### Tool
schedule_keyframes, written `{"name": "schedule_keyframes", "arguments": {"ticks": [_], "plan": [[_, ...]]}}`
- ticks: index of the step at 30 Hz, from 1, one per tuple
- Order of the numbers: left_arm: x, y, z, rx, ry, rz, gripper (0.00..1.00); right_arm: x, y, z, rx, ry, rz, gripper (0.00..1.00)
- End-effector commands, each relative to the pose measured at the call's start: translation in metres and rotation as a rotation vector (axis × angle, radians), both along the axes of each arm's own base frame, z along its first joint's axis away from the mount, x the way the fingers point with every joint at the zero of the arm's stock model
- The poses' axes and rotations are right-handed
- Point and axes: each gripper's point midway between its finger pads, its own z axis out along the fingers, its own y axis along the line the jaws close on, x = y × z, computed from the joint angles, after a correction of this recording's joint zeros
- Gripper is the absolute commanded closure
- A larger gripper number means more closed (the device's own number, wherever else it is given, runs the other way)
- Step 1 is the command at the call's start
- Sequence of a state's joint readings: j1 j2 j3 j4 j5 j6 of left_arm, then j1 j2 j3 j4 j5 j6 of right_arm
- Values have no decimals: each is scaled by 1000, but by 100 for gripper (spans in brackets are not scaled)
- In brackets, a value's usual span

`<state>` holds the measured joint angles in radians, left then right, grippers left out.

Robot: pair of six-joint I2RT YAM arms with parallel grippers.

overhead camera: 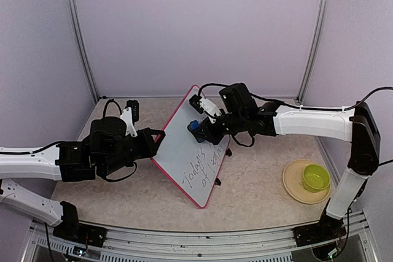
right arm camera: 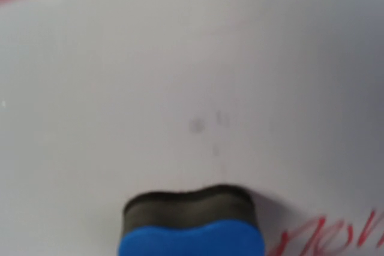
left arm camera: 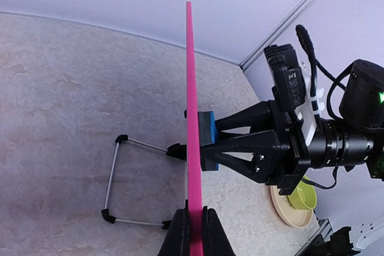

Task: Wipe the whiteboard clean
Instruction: Erase the whiteboard at the center of the board.

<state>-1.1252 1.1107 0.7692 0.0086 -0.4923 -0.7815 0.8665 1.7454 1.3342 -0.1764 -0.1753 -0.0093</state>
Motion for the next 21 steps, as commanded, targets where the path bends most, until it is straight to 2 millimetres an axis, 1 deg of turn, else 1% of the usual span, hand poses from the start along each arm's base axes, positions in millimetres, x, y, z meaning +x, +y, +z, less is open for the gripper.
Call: {"name": "schedule_keyframes", "arguments": {"ticks": [1, 3, 5, 7, 9, 12, 18, 21], "plan": [[-23, -22, 3, -13, 14, -154, 100, -8, -23, -54, -79, 83, -22, 100], [-22, -23, 3, -13, 15, -155, 100, -10, -31, -63, -85, 99, -34, 100], [-23, -23, 2, -12, 16, -156, 100, -10, -37, -67, -82, 109, -44, 100], [-23, -23, 1, -12, 17, -157, 100, -9, -40, -66, -76, 110, -50, 100], [-23, -24, 1, -16, 17, -159, 100, -7, -39, -61, -66, 104, -48, 100], [-23, -25, 1, -18, 19, -161, 100, -2, -32, -46, -48, 85, -42, 100], [-23, -25, 1, -19, 20, -160, 100, 16, -12, -2, 2, 24, -29, 100], [-23, -24, 1, -18, 21, -159, 100, 23, -5, 10, 13, 7, -26, 100]]}}
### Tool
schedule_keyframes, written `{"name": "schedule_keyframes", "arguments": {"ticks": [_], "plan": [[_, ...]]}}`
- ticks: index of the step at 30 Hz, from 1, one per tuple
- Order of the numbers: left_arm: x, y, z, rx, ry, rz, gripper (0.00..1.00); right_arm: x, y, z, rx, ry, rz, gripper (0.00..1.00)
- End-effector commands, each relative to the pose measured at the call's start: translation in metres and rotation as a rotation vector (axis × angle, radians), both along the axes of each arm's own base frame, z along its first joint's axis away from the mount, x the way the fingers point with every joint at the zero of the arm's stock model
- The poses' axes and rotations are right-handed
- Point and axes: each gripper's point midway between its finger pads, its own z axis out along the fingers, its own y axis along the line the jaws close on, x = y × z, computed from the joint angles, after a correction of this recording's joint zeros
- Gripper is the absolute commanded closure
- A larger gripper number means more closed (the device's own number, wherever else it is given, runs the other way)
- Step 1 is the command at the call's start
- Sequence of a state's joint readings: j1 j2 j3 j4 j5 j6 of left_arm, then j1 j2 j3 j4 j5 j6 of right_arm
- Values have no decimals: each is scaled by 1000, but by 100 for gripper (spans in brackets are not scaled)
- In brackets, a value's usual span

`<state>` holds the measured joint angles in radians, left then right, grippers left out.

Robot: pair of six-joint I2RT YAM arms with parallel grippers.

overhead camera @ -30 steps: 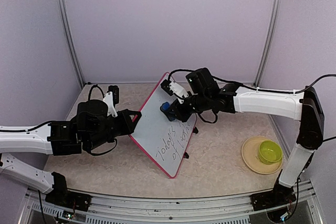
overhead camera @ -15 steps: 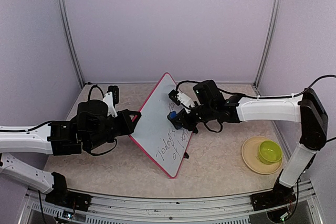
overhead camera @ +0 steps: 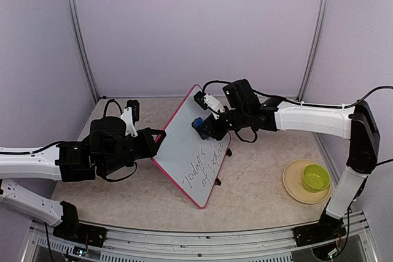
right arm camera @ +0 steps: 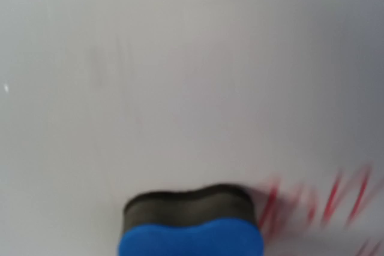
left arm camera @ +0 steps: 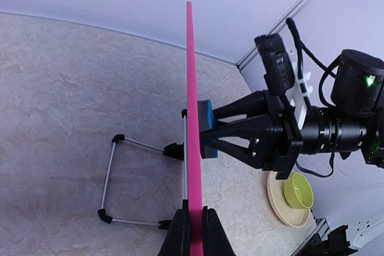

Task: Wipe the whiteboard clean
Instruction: Erase the whiteboard at the center of the board.

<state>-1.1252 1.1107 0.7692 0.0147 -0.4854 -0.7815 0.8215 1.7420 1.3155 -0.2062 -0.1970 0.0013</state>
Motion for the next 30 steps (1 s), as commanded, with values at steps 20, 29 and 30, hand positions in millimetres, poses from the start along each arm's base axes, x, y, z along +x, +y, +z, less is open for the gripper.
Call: {"name": "schedule_keyframes", "arguments": {"ticks": [20, 29, 30], "plan": [[-23, -24, 0, -15, 17, -156, 100, -7, -27, -49, -32, 70, -43, 100], [-23, -23, 0, -16, 22, -156, 100, 16, -1, 3, 32, 6, -22, 100], [-23, -23, 0, -17, 21, -155, 100, 19, 1, 9, 36, -3, -23, 100]]}}
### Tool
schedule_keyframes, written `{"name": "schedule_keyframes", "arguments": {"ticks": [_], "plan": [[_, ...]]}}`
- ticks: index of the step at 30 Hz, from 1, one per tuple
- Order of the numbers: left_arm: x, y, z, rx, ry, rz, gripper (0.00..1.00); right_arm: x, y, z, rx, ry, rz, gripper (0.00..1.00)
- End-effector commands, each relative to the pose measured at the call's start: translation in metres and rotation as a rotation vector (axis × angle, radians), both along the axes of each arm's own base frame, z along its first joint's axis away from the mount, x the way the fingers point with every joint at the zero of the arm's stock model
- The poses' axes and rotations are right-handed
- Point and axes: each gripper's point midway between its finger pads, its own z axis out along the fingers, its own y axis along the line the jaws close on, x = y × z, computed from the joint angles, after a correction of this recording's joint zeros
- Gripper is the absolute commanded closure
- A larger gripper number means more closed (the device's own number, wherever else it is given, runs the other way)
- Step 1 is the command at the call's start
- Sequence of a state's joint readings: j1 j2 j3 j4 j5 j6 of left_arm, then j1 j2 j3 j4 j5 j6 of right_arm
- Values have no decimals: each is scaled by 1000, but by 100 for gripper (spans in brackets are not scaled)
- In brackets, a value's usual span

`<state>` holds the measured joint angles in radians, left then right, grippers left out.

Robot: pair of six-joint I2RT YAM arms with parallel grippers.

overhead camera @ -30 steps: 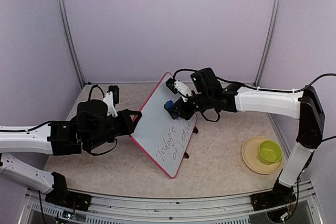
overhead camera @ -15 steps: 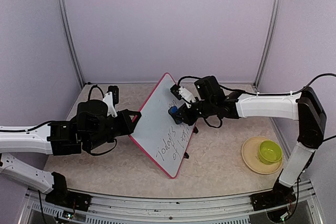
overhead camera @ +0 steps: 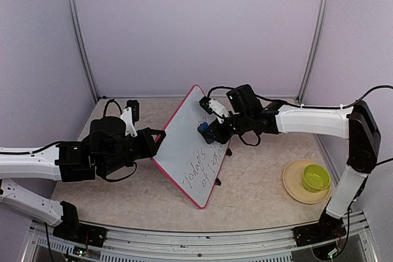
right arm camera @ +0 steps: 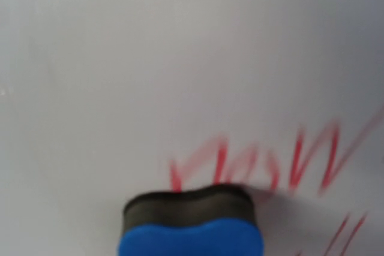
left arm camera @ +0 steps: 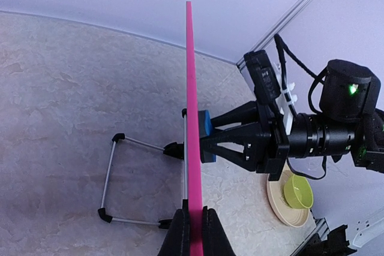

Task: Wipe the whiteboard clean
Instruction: Erase the whiteboard at the center of the board.

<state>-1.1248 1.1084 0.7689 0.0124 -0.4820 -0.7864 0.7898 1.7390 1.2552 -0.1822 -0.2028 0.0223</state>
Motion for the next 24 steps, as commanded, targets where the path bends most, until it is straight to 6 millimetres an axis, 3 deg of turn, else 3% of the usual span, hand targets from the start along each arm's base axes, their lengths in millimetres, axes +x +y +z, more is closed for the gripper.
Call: {"name": "schedule_keyframes", "arguments": {"ticks": [1, 6, 14, 18, 24], "plan": [[-23, -23, 0, -13, 17, -154, 100, 17, 20, 35, 53, -52, 17, 100], [-23, -20, 1, -12, 16, -146, 100, 21, 24, 35, 46, -55, 14, 100], [-22, -20, 2, -7, 11, -145, 100, 2, 0, -14, -10, 11, -8, 100], [-22, -24, 2, -6, 10, -153, 100, -4, -10, -28, -20, 37, -19, 100], [-23, -25, 1, -7, 14, -158, 100, 5, 1, -3, 9, 8, -4, 100]]}}
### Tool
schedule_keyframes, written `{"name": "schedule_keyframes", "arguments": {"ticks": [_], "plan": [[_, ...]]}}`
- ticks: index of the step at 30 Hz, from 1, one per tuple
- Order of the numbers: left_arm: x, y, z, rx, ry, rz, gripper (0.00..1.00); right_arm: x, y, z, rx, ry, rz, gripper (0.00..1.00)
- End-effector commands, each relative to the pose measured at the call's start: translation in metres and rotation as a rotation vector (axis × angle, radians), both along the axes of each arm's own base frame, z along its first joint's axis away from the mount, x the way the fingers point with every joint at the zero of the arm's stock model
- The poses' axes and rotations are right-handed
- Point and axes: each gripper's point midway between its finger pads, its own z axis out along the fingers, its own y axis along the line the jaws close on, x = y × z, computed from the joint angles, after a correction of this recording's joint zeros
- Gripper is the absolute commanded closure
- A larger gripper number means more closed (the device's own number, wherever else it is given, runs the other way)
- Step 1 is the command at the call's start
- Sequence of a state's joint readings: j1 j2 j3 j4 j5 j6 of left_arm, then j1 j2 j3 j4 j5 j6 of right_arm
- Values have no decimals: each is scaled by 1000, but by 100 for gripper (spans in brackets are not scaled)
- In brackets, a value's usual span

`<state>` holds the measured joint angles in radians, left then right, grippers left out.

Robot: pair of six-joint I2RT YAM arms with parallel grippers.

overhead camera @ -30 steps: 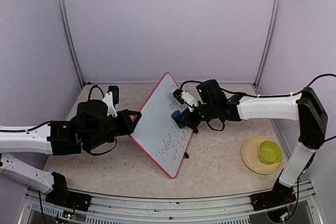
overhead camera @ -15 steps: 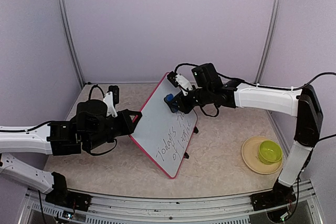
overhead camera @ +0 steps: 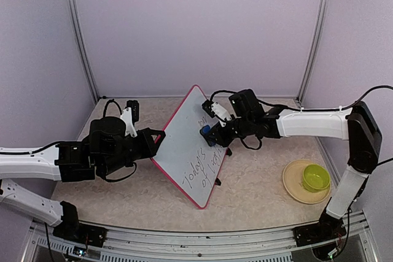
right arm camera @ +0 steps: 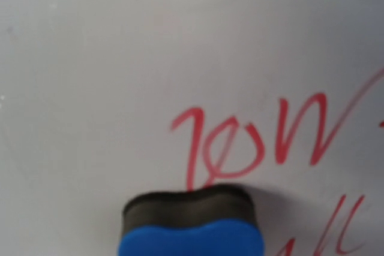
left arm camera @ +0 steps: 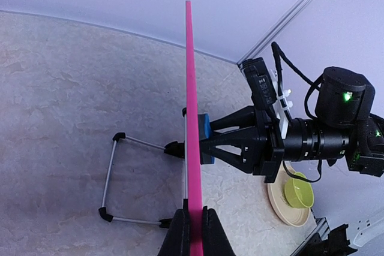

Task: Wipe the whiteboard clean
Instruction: Erase the whiteboard at the center of the board.

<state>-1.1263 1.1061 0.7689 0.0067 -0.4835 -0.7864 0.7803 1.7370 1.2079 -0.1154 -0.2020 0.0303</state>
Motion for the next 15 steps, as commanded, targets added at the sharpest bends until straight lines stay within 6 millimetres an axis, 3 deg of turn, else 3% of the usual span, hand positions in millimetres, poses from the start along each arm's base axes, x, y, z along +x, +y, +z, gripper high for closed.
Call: {"name": "schedule_keyframes", "arguments": {"ticks": [1, 9, 11, 15], "plan": [[-22, -25, 2, -11, 13, -158, 100, 5, 8, 12, 2, 3, 13, 100], [-21, -21, 5, -9, 13, -145, 100, 27, 26, 54, 29, -59, 8, 100], [-21, -21, 5, -9, 13, -142, 100, 27, 26, 51, 27, -54, 7, 100], [-22, -19, 5, -10, 11, -139, 100, 18, 15, 19, -14, -12, -3, 100]]}}
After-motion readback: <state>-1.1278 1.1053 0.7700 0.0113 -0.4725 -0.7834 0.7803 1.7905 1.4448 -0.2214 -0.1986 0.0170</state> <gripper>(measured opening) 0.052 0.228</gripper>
